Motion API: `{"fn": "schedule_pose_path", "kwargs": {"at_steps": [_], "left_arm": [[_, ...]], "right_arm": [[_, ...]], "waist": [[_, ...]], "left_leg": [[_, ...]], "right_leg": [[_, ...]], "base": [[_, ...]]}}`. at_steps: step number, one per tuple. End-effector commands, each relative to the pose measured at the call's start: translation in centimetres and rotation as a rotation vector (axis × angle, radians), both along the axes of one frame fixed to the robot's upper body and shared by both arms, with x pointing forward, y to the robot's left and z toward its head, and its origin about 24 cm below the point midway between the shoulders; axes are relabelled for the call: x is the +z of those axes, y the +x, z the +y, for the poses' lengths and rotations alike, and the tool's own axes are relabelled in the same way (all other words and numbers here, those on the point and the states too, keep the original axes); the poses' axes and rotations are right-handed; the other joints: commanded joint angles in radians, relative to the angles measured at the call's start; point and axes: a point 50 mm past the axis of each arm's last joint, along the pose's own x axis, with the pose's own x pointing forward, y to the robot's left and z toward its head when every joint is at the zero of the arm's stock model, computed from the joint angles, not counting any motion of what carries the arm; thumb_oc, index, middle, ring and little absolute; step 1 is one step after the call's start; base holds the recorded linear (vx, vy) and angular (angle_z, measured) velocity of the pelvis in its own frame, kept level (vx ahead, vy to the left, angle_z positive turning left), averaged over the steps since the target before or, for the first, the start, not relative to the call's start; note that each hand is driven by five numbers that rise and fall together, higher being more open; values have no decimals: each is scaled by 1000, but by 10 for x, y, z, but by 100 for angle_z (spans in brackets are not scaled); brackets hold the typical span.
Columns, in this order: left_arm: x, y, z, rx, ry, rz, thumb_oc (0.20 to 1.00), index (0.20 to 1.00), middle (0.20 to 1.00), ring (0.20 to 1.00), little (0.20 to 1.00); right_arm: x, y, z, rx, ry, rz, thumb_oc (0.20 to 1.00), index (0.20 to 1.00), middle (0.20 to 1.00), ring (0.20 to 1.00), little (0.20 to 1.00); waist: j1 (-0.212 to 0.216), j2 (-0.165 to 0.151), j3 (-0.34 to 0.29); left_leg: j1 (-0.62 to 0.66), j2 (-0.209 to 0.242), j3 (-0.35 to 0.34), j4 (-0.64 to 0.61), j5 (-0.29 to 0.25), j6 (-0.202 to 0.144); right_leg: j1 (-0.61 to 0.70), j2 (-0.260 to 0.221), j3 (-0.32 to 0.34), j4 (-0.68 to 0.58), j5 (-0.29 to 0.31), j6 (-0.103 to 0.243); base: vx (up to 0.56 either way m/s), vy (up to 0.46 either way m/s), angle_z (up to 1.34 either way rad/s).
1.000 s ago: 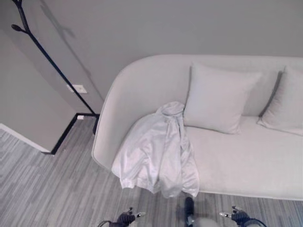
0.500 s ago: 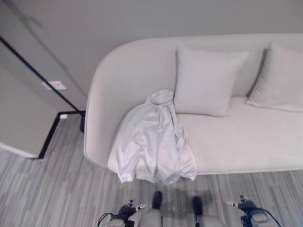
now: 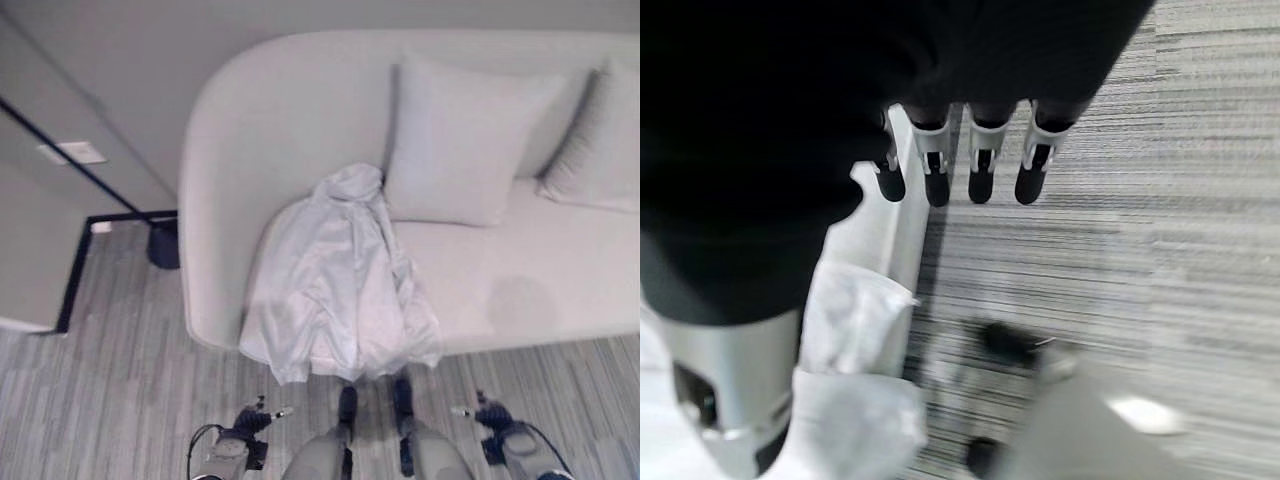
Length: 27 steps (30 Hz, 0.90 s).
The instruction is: Hang the clothes on the sofa on the clothes rack.
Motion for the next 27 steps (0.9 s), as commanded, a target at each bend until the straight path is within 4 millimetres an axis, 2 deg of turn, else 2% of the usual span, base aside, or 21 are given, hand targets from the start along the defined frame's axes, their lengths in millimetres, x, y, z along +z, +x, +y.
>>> {"fn": "schedule_pose_path", "kwargs": {"at_steps": [1,3,4,6,8,12,17,19,20,24,25,26,27], "left_arm": [[5,10,3,-15,24,-44,1000,1000,1000,1000,1000],[6,14,-3,-44,23,-49,1000,1000,1000,1000,1000],[8,25,-13,-110,32,-72,1000,1000,1000,1000,1000],[9,28,-16,-124,33,-80,1000,1000,1000,1000,1000],[14,40,-21,-147,37,-118,1000,1000,1000,1000,1000],[36,75,-29,-181,65,-265,1000,1000,1000,1000,1000],[70,111,-25,-186,118,-439,1000,1000,1000,1000,1000],[91,130,-20,-182,158,-536,1000,1000,1000,1000,1000],[114,150,-18,-180,198,-627,1000,1000,1000,1000,1000],[164,186,-18,-207,300,-802,1000,1000,1000,1000,1000],[200,211,-23,-243,369,-900,1000,1000,1000,1000,1000],[228,227,-26,-262,421,-966,1000,1000,1000,1000,1000],[241,234,-25,-261,447,-996,1000,1000,1000,1000,1000]], "right_arm": [[14,16,-16,2,-47,-85,1000,1000,1000,1000,1000],[17,22,-13,18,-44,-112,1000,1000,1000,1000,1000],[24,35,-6,45,-37,-162,1000,1000,1000,1000,1000],[26,39,-3,56,-35,-179,1000,1000,1000,1000,1000],[32,49,4,92,-38,-223,1000,1000,1000,1000,1000],[56,80,17,156,-55,-367,1000,1000,1000,1000,1000],[92,114,27,208,-79,-547,1000,1000,1000,1000,1000],[114,132,35,232,-83,-651,1000,1000,1000,1000,1000],[135,148,45,263,-95,-734,1000,1000,1000,1000,1000],[173,179,64,319,-125,-869,1000,1000,1000,1000,1000],[204,203,79,353,-145,-946,1000,1000,1000,1000,1000],[224,217,87,356,-152,-985,1000,1000,1000,1000,1000],[235,224,87,347,-161,-1007,1000,1000,1000,1000,1000]], "waist": [[-5,-6,-18],[-6,-5,-19],[-14,-2,-25],[-15,-2,-26],[-16,-2,-26],[-14,-7,-17],[-6,-10,-3],[-2,-11,6],[3,-13,17],[18,-18,42],[30,-17,67],[37,-16,85],[42,-17,95]], "left_leg": [[-1,112,-47,5,-22,-92],[3,119,-47,5,-24,-95],[12,127,-43,5,-28,-98],[16,129,-41,5,-30,-99],[20,132,-40,5,-33,-100],[15,134,-42,5,-34,-99],[-1,132,-45,5,-30,-101],[-14,129,-47,5,-27,-102],[-31,126,-51,5,-20,-103],[-77,118,-62,5,-4,-106],[-126,109,-73,5,16,-113],[-166,105,-80,5,30,-120],[-187,103,-83,5,39,-124]], "right_leg": [[44,-60,4,-18,-23,69],[53,-58,1,-18,-29,67],[64,-56,4,-18,-38,66],[67,-56,5,-18,-39,66],[72,-56,3,-18,-44,65],[67,-59,2,-18,-43,69],[52,-67,3,-18,-37,76],[41,-70,5,-18,-33,79],[26,-71,9,-18,-27,82],[-15,-71,13,-18,-12,86],[-58,-68,12,-18,3,89],[-93,-67,11,-18,17,91],[-112,-66,7,-18,22,92]], "base": [[55,-63,7],[67,-40,11],[69,-22,8],[53,0,0],[44,12,-3],[0,0,0],[-3,7,0],[-46,41,0],[-71,37,2],[-110,30,6],[-235,51,12],[-242,50,14],[-239,26,35]]}}
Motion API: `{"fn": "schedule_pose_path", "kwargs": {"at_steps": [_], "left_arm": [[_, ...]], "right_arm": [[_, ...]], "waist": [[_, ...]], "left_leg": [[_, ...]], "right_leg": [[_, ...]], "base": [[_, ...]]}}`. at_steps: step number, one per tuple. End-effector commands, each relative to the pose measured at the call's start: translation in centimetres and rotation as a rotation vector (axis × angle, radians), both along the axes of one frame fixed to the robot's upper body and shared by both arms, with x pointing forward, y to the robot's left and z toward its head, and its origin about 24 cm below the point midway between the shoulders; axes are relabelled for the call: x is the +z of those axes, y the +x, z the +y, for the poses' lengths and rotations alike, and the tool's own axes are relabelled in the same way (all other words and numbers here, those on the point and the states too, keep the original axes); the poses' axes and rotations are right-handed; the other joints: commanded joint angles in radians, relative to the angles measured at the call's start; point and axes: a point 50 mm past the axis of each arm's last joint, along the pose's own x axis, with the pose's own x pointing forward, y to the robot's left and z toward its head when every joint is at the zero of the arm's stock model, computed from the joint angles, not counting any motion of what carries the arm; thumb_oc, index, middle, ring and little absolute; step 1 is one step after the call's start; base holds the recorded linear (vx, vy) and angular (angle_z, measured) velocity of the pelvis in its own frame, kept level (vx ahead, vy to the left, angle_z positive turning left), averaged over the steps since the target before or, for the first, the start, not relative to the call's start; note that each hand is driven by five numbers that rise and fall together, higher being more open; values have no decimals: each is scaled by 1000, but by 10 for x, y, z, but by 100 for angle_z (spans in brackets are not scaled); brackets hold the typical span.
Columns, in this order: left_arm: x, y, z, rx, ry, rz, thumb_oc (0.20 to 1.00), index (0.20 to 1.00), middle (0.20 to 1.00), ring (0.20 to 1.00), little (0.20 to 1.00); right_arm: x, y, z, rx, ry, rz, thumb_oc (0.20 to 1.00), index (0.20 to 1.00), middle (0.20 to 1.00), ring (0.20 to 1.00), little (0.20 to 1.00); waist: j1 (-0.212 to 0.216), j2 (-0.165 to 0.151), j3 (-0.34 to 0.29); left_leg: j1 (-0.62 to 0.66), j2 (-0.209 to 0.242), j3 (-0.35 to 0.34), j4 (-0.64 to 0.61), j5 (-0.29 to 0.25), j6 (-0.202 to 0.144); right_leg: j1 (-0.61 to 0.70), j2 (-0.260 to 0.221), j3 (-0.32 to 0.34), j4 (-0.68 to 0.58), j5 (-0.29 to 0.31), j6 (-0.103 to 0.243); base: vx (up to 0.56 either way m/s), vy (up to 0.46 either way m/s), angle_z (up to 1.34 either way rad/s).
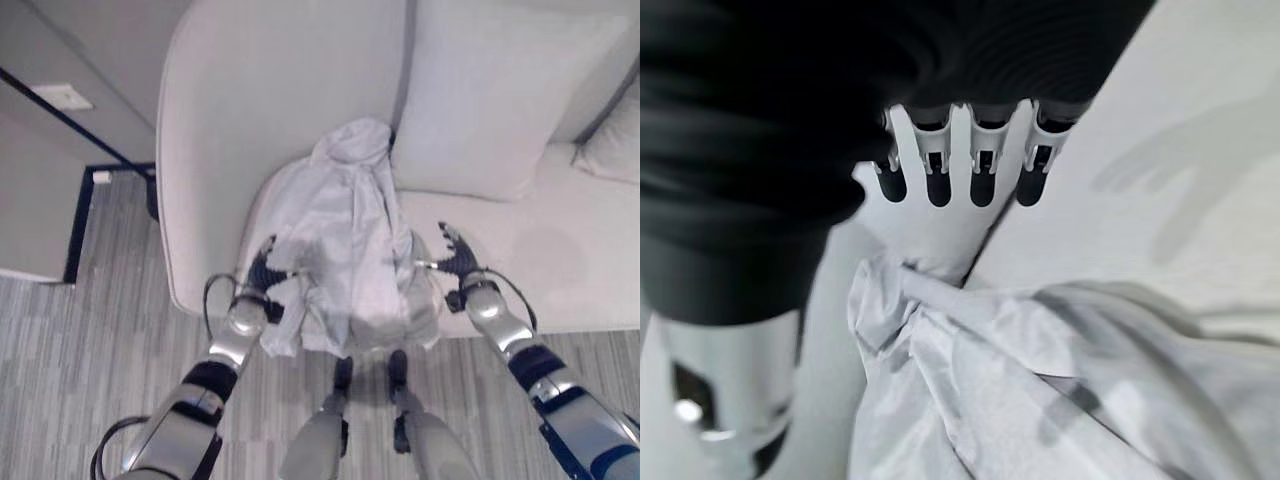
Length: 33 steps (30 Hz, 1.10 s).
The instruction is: Hang the clothes on the sofa on the clothes rack.
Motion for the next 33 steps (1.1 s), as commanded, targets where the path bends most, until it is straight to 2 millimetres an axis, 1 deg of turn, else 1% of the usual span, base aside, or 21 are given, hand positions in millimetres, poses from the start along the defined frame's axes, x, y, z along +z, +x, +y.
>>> {"fn": "schedule_pose_path", "kwargs": {"at_steps": [1,2,3,5,6,7,9,12,13,17,20,22,23,26,28,30,31,33], "left_arm": [[48,19,21,92,170,-132,1000,1000,1000,1000,1000],[63,24,20,99,188,-170,1000,1000,1000,1000,1000],[64,24,20,99,188,-172,1000,1000,1000,1000,1000],[90,32,18,109,227,-225,1000,1000,1000,1000,1000],[90,32,18,109,227,-226,1000,1000,1000,1000,1000],[118,38,16,120,279,-284,1000,1000,1000,1000,1000],[151,42,12,137,321,-355,1000,1000,1000,1000,1000],[186,44,7,150,362,-426,1000,1000,1000,1000,1000],[205,44,5,163,383,-457,1000,1000,1000,1000,1000],[239,41,3,196,418,-523,1000,1000,1000,1000,1000],[253,38,3,212,431,-554,1000,1000,1000,1000,1000],[260,36,6,228,433,-563,1000,1000,1000,1000,1000],[267,34,3,228,439,-583,1000,1000,1000,1000,1000],[270,34,3,231,453,-589,1000,1000,1000,1000,1000],[280,31,1,232,482,-609,1000,1000,1000,1000,1000],[283,30,0,232,493,-619,1000,1000,1000,1000,1000],[293,27,-1,238,521,-639,1000,1000,1000,1000,1000],[300,26,-4,238,534,-652,1000,1000,1000,1000,1000]], "right_arm": [[25,10,-13,-75,71,-86,1000,1000,1000,1000,1000],[39,15,-14,-90,70,-115,1000,1000,1000,1000,1000],[40,15,-14,-90,70,-117,1000,1000,1000,1000,1000],[63,23,-19,-116,82,-165,1000,1000,1000,1000,1000],[63,23,-19,-116,82,-165,1000,1000,1000,1000,1000],[87,28,-18,-123,85,-214,1000,1000,1000,1000,1000],[109,32,-21,-140,68,-259,1000,1000,1000,1000,1000],[137,35,-19,-146,61,-318,1000,1000,1000,1000,1000],[151,36,-21,-155,59,-347,1000,1000,1000,1000,1000],[178,35,-20,-172,91,-409,1000,1000,1000,1000,1000],[190,33,-23,-187,126,-444,1000,1000,1000,1000,1000],[196,32,-22,-184,139,-462,1000,1000,1000,1000,1000],[201,31,-23,-186,164,-481,1000,1000,1000,1000,1000],[206,29,-24,-187,186,-495,1000,1000,1000,1000,1000],[214,28,-26,-189,191,-513,1000,1000,1000,1000,1000],[217,27,-25,-186,192,-522,1000,1000,1000,1000,1000],[223,27,-28,-203,209,-528,1000,1000,1000,1000,1000],[227,28,-32,-219,238,-520,1000,1000,1000,1000,1000]], "waist": [[27,-30,-9],[32,-29,2],[32,-30,2],[36,-25,18],[36,-25,17],[36,-20,38],[36,-12,56],[34,-2,74],[33,-1,81],[30,8,98],[27,15,107],[24,18,106],[20,24,109],[13,30,112],[9,39,106],[9,40,101],[14,47,90],[22,53,85]], "left_leg": [[-77,52,-46,-7,13,-84],[-98,50,-48,-7,17,-87],[-101,50,-48,-7,18,-87],[-139,41,-56,-7,30,-92],[-140,41,-56,-7,31,-92],[-177,34,-58,-7,43,-97],[-220,25,-63,-7,56,-102],[-277,18,-67,-7,71,-108],[-308,13,-69,-7,78,-109],[-370,4,-70,-7,90,-111],[-398,-2,-62,-7,94,-115],[-412,-6,-55,-7,98,-115],[-422,-9,-46,-7,98,-120],[-436,-9,-32,-7,95,-130],[-457,-4,-7,-7,98,-136],[-466,-5,-2,-7,100,-137],[-478,-5,3,-7,103,-138],[-477,-5,4,-7,102,-137]], "right_leg": [[-38,-109,59,12,-24,154],[-58,-108,58,12,-20,156],[-60,-108,58,12,-20,156],[-97,-108,56,12,-11,159],[-98,-108,56,12,-11,159],[-134,-107,53,12,-1,162],[-174,-105,48,12,8,165],[-234,-102,42,12,17,170],[-264,-100,41,12,22,169],[-320,-101,35,12,28,173],[-340,-103,31,12,27,176],[-354,-105,27,12,35,176],[-355,-111,20,12,33,179],[-357,-117,9,12,28,184],[-371,-127,-10,12,39,188],[-377,-130,-18,12,43,189],[-383,-136,-33,12,47,193],[-383,-140,-41,12,46,196]], "base": [[-192,8,38],[-150,5,40],[-76,-4,20],[-76,-2,9],[-109,-1,8],[-87,10,13],[-105,5,19],[-73,15,22],[-50,3,16],[-21,12,10],[0,0,0],[-8,8,4],[0,0,0],[5,-7,3],[-14,2,7],[-1,12,9],[20,8,8],[28,2,6]]}}
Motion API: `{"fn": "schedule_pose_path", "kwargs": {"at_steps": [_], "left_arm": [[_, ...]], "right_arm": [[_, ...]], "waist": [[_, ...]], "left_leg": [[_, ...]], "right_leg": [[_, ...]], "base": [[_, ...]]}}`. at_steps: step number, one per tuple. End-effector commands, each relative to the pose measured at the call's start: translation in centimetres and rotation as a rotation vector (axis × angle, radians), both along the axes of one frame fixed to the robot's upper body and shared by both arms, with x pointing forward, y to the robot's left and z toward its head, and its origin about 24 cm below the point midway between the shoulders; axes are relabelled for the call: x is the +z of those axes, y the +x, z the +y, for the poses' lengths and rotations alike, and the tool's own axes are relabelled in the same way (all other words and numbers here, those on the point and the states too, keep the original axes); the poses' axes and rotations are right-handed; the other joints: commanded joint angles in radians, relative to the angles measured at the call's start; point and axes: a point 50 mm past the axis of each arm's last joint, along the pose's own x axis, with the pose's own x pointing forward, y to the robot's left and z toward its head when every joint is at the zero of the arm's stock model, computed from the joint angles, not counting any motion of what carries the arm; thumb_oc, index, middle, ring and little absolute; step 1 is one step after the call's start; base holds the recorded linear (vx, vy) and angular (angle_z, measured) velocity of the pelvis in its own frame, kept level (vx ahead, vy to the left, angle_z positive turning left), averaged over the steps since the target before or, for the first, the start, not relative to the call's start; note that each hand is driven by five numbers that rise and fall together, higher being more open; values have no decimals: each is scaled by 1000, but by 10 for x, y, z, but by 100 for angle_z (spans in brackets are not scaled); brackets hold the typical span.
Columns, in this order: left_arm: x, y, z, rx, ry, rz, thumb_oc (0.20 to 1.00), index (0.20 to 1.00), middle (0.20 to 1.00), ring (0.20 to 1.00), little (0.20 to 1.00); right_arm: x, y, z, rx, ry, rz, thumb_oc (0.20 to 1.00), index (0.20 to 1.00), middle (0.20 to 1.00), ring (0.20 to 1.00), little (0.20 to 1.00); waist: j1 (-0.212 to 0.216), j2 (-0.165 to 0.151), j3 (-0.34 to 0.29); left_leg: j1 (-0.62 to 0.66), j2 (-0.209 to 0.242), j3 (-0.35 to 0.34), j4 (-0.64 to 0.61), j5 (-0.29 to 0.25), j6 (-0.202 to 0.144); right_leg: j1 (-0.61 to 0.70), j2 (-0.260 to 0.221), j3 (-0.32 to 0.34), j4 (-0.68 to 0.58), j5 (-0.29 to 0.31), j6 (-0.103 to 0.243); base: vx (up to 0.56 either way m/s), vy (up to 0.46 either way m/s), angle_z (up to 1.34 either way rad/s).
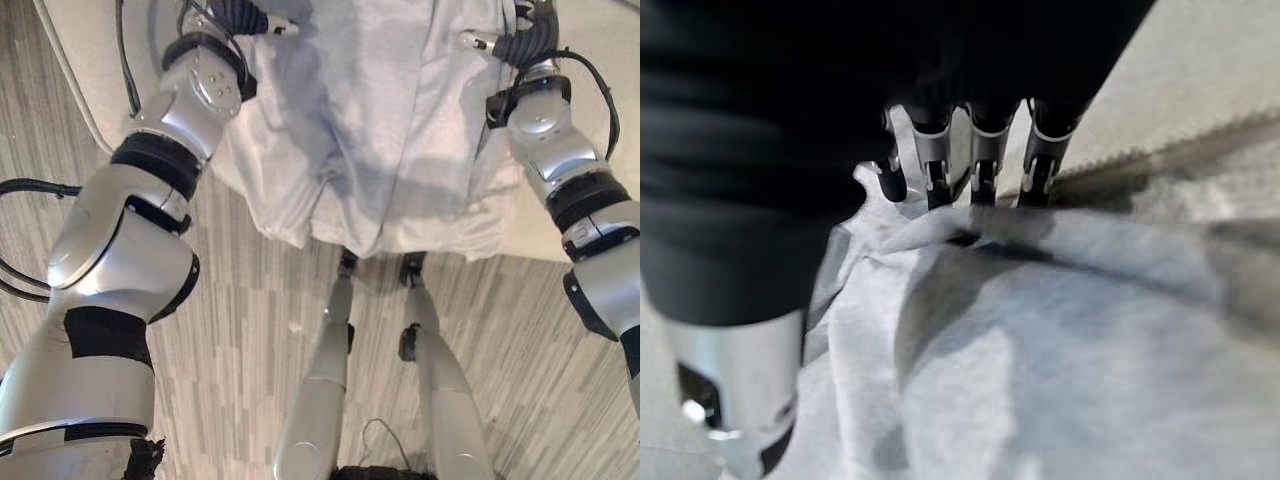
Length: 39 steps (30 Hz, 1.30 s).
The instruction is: Hang the clothes on the sofa on the clothes rack.
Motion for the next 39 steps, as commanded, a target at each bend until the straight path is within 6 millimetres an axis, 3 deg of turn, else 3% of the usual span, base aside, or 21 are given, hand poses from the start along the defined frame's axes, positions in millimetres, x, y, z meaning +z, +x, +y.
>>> {"fn": "schedule_pose_path", "kwargs": {"at_steps": [1,7,13,18,23,30,39], "left_arm": [[18,-6,6,34,-33,-78,1000,1000,1000,1000,1000],[30,-10,-6,7,-6,-107,1000,1000,1000,1000,1000],[38,-11,-5,34,38,-94,1000,1000,1000,1000,1000],[44,-12,4,117,98,-55,1000,1000,1000,1000,1000],[43,-10,11,165,130,3,1000,1000,1000,1000,1000],[52,-11,-5,146,177,13,1000,1000,1000,1000,1000],[48,-9,-8,136,175,44,1000,1000,1000,1000,1000]], "right_arm": [[6,-1,-3,12,42,-36,1000,1000,1000,1000,1000],[24,-4,-7,11,76,-50,1000,1000,1000,1000,1000],[26,-2,0,29,36,-22,1000,1000,1000,1000,1000],[14,4,21,58,-7,31,1000,1000,1000,1000,1000],[5,6,42,94,-57,56,1000,1000,1000,1000,1000],[0,3,64,156,-73,28,1000,1000,1000,1000,1000],[6,-5,74,198,-99,-41,1000,1000,1000,1000,1000]], "waist": [[2,45,-66],[14,72,-86],[12,77,-105],[-1,72,-113],[-34,58,-121],[-95,55,-113],[-143,61,-89]], "left_leg": [[-14,20,122,-3,-22,-66],[-26,21,140,-3,-22,-78],[-36,28,154,-3,-21,-83],[-34,42,168,-3,-19,-88],[-31,55,185,-3,-21,-92],[-27,63,213,-3,-27,-92],[-30,63,243,-3,-33,-85]], "right_leg": [[27,-117,69,11,-11,211],[41,-143,24,11,-16,222],[42,-152,1,11,-13,224],[36,-153,-5,11,-10,224],[28,-152,-2,11,-7,223],[6,-156,17,11,2,222],[-36,-169,57,11,18,223]], "base": [[30,-11,4],[31,-67,16],[33,-41,6],[39,-27,3],[38,3,4],[34,11,-4],[21,26,-9]]}}
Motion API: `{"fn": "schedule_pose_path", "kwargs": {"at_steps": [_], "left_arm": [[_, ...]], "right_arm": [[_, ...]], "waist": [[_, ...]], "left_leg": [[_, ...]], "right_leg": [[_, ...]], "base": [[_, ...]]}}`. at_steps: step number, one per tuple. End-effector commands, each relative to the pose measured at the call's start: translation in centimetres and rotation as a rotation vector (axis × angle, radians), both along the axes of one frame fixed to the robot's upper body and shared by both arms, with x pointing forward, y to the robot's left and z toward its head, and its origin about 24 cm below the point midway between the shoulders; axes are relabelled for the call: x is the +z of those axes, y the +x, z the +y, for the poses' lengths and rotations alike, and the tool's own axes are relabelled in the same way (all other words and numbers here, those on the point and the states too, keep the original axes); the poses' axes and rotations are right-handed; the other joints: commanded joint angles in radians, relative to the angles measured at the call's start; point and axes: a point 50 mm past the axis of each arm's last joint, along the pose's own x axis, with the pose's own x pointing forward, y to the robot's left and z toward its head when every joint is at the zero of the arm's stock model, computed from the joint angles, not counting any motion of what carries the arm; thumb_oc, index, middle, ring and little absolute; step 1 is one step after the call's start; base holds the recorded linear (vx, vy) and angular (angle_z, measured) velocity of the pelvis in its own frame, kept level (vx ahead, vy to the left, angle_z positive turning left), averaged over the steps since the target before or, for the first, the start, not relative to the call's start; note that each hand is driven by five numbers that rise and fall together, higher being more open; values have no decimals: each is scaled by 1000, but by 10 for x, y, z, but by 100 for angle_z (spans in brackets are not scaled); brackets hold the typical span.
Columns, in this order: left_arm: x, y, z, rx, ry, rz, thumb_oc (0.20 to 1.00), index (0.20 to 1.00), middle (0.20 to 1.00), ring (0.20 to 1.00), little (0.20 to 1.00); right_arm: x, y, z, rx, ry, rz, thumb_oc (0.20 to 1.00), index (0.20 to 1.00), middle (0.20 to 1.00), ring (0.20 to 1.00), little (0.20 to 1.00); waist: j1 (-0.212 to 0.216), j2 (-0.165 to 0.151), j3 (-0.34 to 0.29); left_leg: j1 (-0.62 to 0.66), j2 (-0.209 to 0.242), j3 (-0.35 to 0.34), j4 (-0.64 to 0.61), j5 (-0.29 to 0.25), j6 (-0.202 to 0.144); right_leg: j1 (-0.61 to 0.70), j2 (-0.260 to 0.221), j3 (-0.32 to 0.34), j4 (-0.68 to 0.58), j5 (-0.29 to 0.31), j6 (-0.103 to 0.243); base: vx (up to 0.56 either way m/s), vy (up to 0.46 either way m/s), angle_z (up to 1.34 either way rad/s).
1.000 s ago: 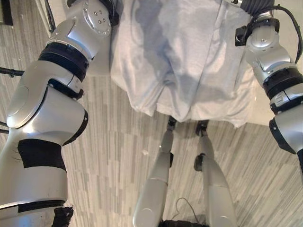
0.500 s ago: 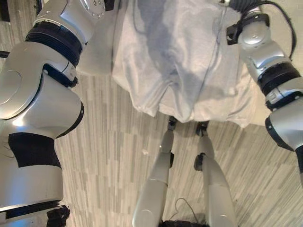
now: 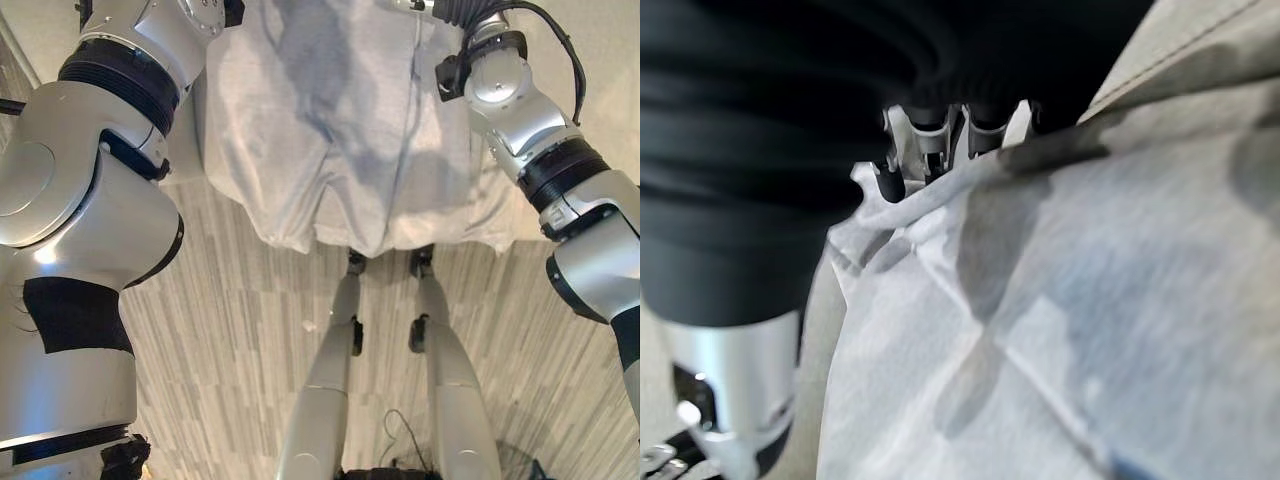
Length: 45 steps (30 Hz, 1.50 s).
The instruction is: Hang the clothes on the sofa on the clothes rack.
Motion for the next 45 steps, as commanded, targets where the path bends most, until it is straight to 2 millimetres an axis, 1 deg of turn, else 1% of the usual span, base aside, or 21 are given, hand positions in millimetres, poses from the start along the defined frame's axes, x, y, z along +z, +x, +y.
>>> {"fn": "schedule_pose_path", "kwargs": {"at_steps": [1,3,4,5,6,7,8,12,16,20,26,28,30,31,32,33,35,36,38,40,45], "left_arm": [[-7,5,10,66,-48,13,1000,1000,1000,1000,1000],[-8,6,6,47,-60,16,1000,1000,1000,1000,1000],[-9,6,5,46,-58,18,868,868,868,868,868],[-10,7,4,39,-65,20,564,564,564,564,564],[-9,7,2,29,-73,19,426,426,426,426,426],[-9,7,1,21,-80,19,200,200,200,200,200],[-9,7,-2,8,-92,18,200,200,200,200,200],[-6,5,-2,4,-124,-7,200,200,200,200,200],[-6,5,-3,0,-131,-20,200,200,200,200,200],[-12,7,-10,-32,-156,-33,200,200,200,200,200],[-6,2,-23,-127,-224,-109,200,200,200,200,200],[-4,-1,-27,-161,-239,-139,200,200,200,200,200],[-1,-5,-29,-210,-262,-184,200,200,200,200,200],[-2,-5,-29,-210,-262,-184,200,200,200,200,200],[-2,-6,-30,-222,-262,-194,200,200,200,200,200],[-2,-6,-29,-221,-262,-194,200,200,200,200,200],[0,-13,-26,-257,-258,-246,200,200,200,200,200],[0,-13,-25,-257,-258,-246,200,200,200,200,200],[-7,-13,-19,-265,-262,-252,200,200,200,200,200],[-13,-13,-13,-262,-265,-247,200,200,200,200,200],[-36,-9,0,-273,-307,-211,200,200,200,200,200]], "right_arm": [[-21,4,5,-17,-1,8,1000,1000,1000,1000,1000],[-18,1,9,-8,-8,-16,1000,1000,1000,1000,1000],[-17,1,10,-5,-7,-22,1000,1000,1000,1000,1000],[-17,0,11,2,-2,-27,1000,1000,1000,1000,1000],[-16,-2,13,8,-6,-36,1000,1000,1000,1000,1000],[-15,-3,15,18,-13,-49,561,561,561,561,561],[-14,-5,18,29,-14,-60,200,200,200,200,200],[-6,-20,28,102,-12,-144,200,200,200,200,200],[-1,-28,26,118,-2,-195,200,200,200,200,200],[-2,-34,18,104,35,-243,200,200,200,200,200],[-2,-41,-2,8,95,-329,200,200,200,200,200],[-3,-43,-9,-33,103,-359,200,200,200,200,200],[-2,-47,-17,-74,123,-403,200,200,200,200,200],[-2,-47,-17,-75,123,-403,200,200,200,200,200],[-3,-47,-18,-81,125,-407,200,200,200,200,200],[-3,-47,-18,-81,125,-407,200,200,200,200,200],[-8,-47,-28,-116,119,-408,200,200,200,200,200],[-9,-47,-28,-115,119,-408,200,200,200,200,200],[-18,-44,-34,-128,123,-377,200,200,200,200,200],[-27,-42,-37,-132,120,-350,200,200,200,200,200],[-38,-42,-42,-134,103,-314,200,200,200,200,200]], "waist": [[-27,-6,-74],[-42,-6,-63],[-45,-10,-61],[-47,-14,-61],[-50,-18,-62],[-51,-23,-59],[-52,-28,-56],[-57,-40,-44],[-54,-42,-44],[-50,-37,-47],[-39,-14,-69],[-35,-5,-85],[-28,1,-118],[-29,1,-117],[-28,1,-128],[-30,1,-127],[-21,-2,-178],[-23,-3,-176],[-18,-11,-220],[-19,-19,-248],[-22,-44,-338]], "left_leg": [[37,101,120,-19,-49,-56],[30,101,124,-19,-50,-52],[31,101,128,-19,-51,-51],[30,101,130,-19,-49,-50],[26,102,130,-19,-50,-49],[23,102,133,-19,-49,-48],[21,103,136,-19,-49,-48],[20,108,135,-19,-48,-51],[24,110,133,-19,-50,-52],[42,109,131,-19,-56,-51],[86,108,133,-19,-73,-46],[113,107,135,-19,-81,-46],[152,110,136,-19,-89,-47],[149,108,136,-19,-82,-46],[169,112,138,-19,-95,-46],[167,109,137,-19,-88,-45],[251,119,144,-19,-115,-47],[250,116,144,-19,-108,-46],[320,125,151,-19,-134,-45],[366,128,153,-19,-139,-42],[491,151,167,-19,-175,-39]], "right_leg": [[23,-111,71,-30,39,182],[9,-114,84,-30,43,182],[6,-113,87,-30,44,182],[3,-113,88,-30,46,182],[-1,-112,89,-30,50,182],[-8,-108,92,-30,49,181],[-13,-107,90,-30,50,179],[-17,-103,86,-30,53,175],[-12,-105,84,-30,53,175],[9,-107,83,-30,50,174],[57,-118,79,-30,38,176],[81,-121,76,-30,33,177],[124,-126,62,-30,24,179],[122,-128,62,-30,29,180],[138,-126,59,-30,22,181],[136,-128,59,-30,28,181],[213,-132,45,-30,5,182],[212,-134,45,-30,11,183],[280,-135,31,-30,-10,182],[324,-139,23,-30,-15,182],[446,-143,-3,-30,-45,181]], "base": [[6,23,-4],[-7,53,-11],[-16,66,-10],[-16,19,-6],[-26,14,-8],[-37,6,-11],[-36,3,-10],[-45,-33,-2],[-24,-23,1],[-31,-28,3],[-9,-10,0],[-42,-44,-1],[-48,-43,4],[-3,-25,7],[-30,-6,13],[2,-55,14],[13,-68,6],[23,-58,8],[70,-71,18],[81,-68,23],[124,-56,17]]}}
